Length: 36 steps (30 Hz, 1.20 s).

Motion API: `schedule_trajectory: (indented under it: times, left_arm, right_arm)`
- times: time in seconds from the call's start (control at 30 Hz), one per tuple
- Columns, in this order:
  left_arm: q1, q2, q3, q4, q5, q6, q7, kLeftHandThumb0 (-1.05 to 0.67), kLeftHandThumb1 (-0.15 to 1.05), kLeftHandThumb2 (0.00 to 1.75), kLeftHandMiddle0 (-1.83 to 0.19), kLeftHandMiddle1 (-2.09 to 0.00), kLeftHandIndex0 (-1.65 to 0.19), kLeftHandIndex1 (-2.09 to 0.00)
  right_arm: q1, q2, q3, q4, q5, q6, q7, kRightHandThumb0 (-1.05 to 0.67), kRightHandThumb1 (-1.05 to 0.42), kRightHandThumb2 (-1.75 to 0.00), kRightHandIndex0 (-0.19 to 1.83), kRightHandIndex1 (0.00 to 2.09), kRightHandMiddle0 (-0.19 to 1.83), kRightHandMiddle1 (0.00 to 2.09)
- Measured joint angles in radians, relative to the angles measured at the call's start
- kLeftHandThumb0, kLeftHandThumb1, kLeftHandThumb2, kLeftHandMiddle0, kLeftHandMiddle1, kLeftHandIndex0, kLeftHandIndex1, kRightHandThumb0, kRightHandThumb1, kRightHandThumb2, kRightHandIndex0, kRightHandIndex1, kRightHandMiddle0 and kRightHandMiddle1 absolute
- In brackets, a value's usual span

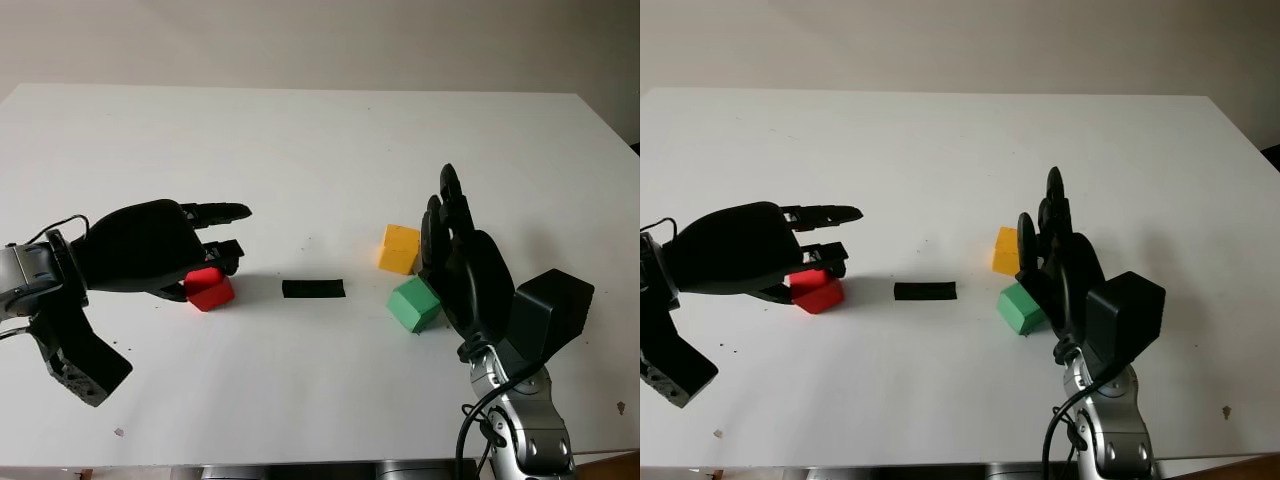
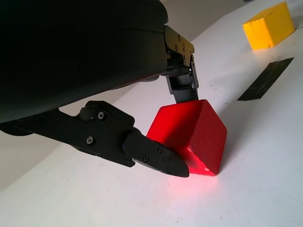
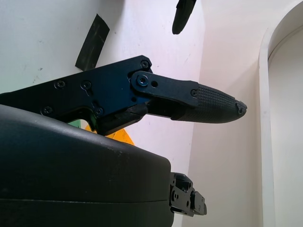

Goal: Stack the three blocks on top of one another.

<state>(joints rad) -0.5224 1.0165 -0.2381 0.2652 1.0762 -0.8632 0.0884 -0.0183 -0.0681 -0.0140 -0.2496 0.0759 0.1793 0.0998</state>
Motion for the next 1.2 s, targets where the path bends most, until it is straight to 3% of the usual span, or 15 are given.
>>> schedule_trajectory:
  times: [0.17,0.4,0.5,0.7,0.93,1.2]
  left_arm:
    - [-0.006,0.000,0.000,-0.029,-0.031,0.001,-0.014,-0.29,0.98,0.05,-0.19,-0.05,-0.26,-1.34]
    - [-0.031,-0.053,0.000,-0.037,-0.278,0.046,-0.203,-0.40,1.01,0.06,-0.18,-0.05,-0.29,-1.40]
    - [-0.056,-0.081,0.001,-0.039,-0.311,0.048,-0.225,-0.43,1.00,0.05,-0.19,-0.06,-0.30,-1.41]
    - [-0.129,-0.135,-0.006,-0.038,-0.262,0.036,-0.207,-0.41,0.98,0.05,-0.21,-0.06,-0.27,-1.47]
    - [-0.225,-0.228,-0.095,0.000,-0.204,0.015,-0.245,-0.32,0.95,0.05,-0.24,-0.07,-0.35,-1.33]
    - [-0.371,-0.299,-0.211,0.132,-0.039,-0.068,-0.130,-0.37,0.91,0.05,-0.28,-0.07,-0.37,-1.41]
  right_arm:
    - [0.000,0.000,0.006,0.000,-0.002,0.005,-0.003,-0.77,-1.05,-0.64,-0.19,0.00,-0.19,0.00]
    - [0.000,0.004,0.010,-0.001,-0.002,0.021,-0.020,-0.78,-1.05,-0.62,-0.19,0.00,-0.19,0.00]
    - [0.000,0.007,0.012,-0.001,-0.002,0.025,-0.024,-0.78,-1.05,-0.62,-0.19,0.00,-0.19,0.00]
    - [0.004,0.009,0.013,-0.007,-0.004,0.030,-0.035,-0.77,-1.05,-0.61,-0.19,0.00,-0.19,0.00]
    - [0.009,0.011,0.016,-0.019,-0.004,0.031,-0.038,-0.75,-1.05,-0.62,-0.19,0.00,-0.19,0.00]
    - [0.018,0.012,0.012,-0.032,-0.003,0.034,-0.039,-0.77,-1.05,-0.59,-0.19,0.00,-0.19,0.00]
